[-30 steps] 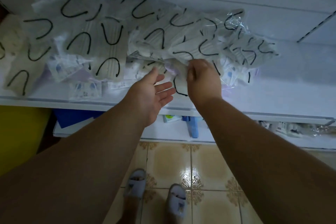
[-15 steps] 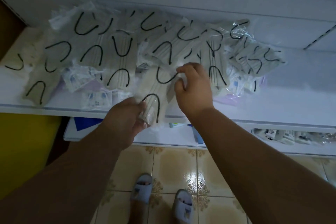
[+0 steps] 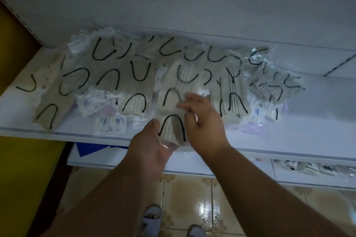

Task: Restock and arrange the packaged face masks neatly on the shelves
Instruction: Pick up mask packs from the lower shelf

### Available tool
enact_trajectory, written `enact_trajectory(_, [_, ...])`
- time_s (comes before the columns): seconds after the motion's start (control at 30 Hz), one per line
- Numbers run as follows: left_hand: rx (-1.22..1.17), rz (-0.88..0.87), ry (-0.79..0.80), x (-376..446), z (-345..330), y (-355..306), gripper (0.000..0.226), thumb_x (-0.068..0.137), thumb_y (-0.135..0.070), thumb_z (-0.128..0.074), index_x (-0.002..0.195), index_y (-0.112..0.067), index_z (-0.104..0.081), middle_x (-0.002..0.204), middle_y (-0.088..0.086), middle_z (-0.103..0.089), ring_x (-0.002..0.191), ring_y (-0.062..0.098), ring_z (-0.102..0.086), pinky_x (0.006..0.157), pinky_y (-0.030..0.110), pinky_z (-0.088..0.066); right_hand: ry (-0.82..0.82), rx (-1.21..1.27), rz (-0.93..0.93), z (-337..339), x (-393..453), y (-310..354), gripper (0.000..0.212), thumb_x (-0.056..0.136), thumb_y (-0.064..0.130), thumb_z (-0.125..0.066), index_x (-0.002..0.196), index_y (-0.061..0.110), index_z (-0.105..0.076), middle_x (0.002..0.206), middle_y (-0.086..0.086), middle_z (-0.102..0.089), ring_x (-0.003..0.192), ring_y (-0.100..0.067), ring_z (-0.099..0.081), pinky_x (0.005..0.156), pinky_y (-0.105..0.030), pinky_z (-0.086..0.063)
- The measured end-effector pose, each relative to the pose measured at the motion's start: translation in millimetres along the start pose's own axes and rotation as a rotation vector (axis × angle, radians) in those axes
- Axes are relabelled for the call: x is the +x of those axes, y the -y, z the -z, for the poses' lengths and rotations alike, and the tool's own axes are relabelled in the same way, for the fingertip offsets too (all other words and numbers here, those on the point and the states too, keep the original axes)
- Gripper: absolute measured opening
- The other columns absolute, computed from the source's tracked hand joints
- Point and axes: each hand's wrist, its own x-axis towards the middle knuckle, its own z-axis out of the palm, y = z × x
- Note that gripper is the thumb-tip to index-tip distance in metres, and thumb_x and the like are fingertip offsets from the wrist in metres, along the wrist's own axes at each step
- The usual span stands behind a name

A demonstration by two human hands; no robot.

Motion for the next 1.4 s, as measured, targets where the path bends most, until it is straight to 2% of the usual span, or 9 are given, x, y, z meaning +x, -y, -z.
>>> enact_trajectory(0.1, [-0.401,0.048,0.190,3.3,-0.5,-12.2,0.069,0.097,-0.063,-0.038,0.132,-0.007,-0.060,0.129,0.022,-0.065,0.114,0.035,-0.066,0.090,0.049,-0.057,0.224,0.022,0.102,5.2,-21.1,-5.8,0.040,0.086,0.028,-0.047,0.110,0.012,-0.075,0.134,-0.006,-0.062,0.135,-0.010,-0.045,0.113,-0.021,-0.033])
enact_trajectory(0.27, [0.199,-0.034,0.033,14.9,-0.2,-28.9,0.010,0.096,-0.006,-0.056,0.099,-0.011,-0.064,0.101,0.013,-0.067,0.084,0.028,-0.069,0.072,0.043,-0.059,0.094,0.098,0.069,18.2,-0.6,-19.3,0.041,0.089,0.026,-0.041,0.108,0.011,-0.075,0.127,-0.004,-0.065,0.127,-0.014,-0.053,0.106,-0.026,-0.040])
enact_trajectory(0.43, [0.313,-0.204,-0.171,22.6,-6.6,-29.2,0.009,0.100,-0.007,-0.054,0.096,-0.014,-0.057,0.092,0.006,-0.063,0.075,0.018,-0.063,0.056,0.028,-0.057,0.058,-0.351,-0.026,19.6,54.7,-28.6,0.043,0.092,0.009,-0.057,0.134,0.010,-0.057,0.149,-0.010,-0.046,0.134,-0.028,-0.047,0.102,-0.029,-0.041])
enact_trajectory(0.6, [0.604,-0.241,-0.276,33.5,15.3,-30.4,0.051,0.079,-0.026,-0.085,0.123,-0.008,-0.064,0.117,0.018,-0.063,0.106,0.031,-0.064,0.100,0.033,-0.048,0.364,-0.642,0.017,7.9,92.2,-23.9,0.072,0.100,0.028,-0.053,0.159,0.024,-0.013,0.168,0.002,0.003,0.154,-0.018,0.007,0.123,-0.037,-0.002])
enact_trajectory(0.8, [0.140,-0.165,-0.180,32.2,14.8,-44.3,0.007,0.093,-0.006,-0.066,0.098,-0.010,-0.064,0.105,0.012,-0.066,0.094,0.029,-0.064,0.091,0.050,-0.054,-0.018,-0.496,0.016,-0.9,89.7,-31.9,0.030,0.097,0.021,-0.046,0.116,0.020,-0.069,0.134,-0.003,-0.059,0.127,-0.030,-0.049,0.101,-0.038,-0.039])
enact_trajectory(1.0, [0.255,-0.161,-0.246,42.8,17.1,-52.0,0.013,0.091,-0.004,-0.067,0.098,-0.014,-0.066,0.113,0.016,-0.067,0.104,0.034,-0.064,0.083,0.046,-0.057,-0.500,0.460,-0.408,9.6,66.5,-13.1,0.023,0.092,0.012,-0.043,0.079,0.020,-0.060,0.084,0.001,-0.066,0.085,-0.022,-0.065,0.073,-0.028,-0.047])
enact_trajectory(1.1, [0.178,-0.113,-0.154,40.8,15.1,-54.8,0.021,0.097,-0.008,-0.058,0.116,-0.010,-0.065,0.123,0.018,-0.066,0.112,0.038,-0.064,0.081,0.047,-0.058,-0.353,0.616,-0.390,13.6,57.4,7.9,0.026,0.090,0.003,-0.045,0.082,0.014,-0.067,0.093,0.001,-0.073,0.086,-0.015,-0.065,0.077,-0.029,-0.051])
enact_trajectory(1.23, [-0.040,-0.022,0.072,36.1,11.4,-65.4,0.045,0.107,-0.041,-0.037,0.126,-0.011,-0.064,0.122,0.014,-0.071,0.112,0.032,-0.068,0.084,0.048,-0.059,0.171,0.093,0.006,-6.6,40.3,9.4,0.028,0.092,0.018,-0.045,0.091,0.011,-0.072,0.102,0.001,-0.073,0.094,-0.013,-0.064,0.082,-0.028,-0.050])
enact_trajectory(1.4, [0.375,-0.227,-0.166,47.2,21.6,-70.2,0.024,0.095,-0.007,-0.060,0.116,-0.016,-0.067,0.115,0.012,-0.072,0.107,0.032,-0.068,0.089,0.048,-0.056,-0.080,-0.049,0.036,-13.6,58.8,-1.3,0.031,0.091,0.011,-0.042,0.108,0.010,-0.068,0.129,-0.006,-0.060,0.113,-0.020,-0.058,0.088,-0.022,-0.045])
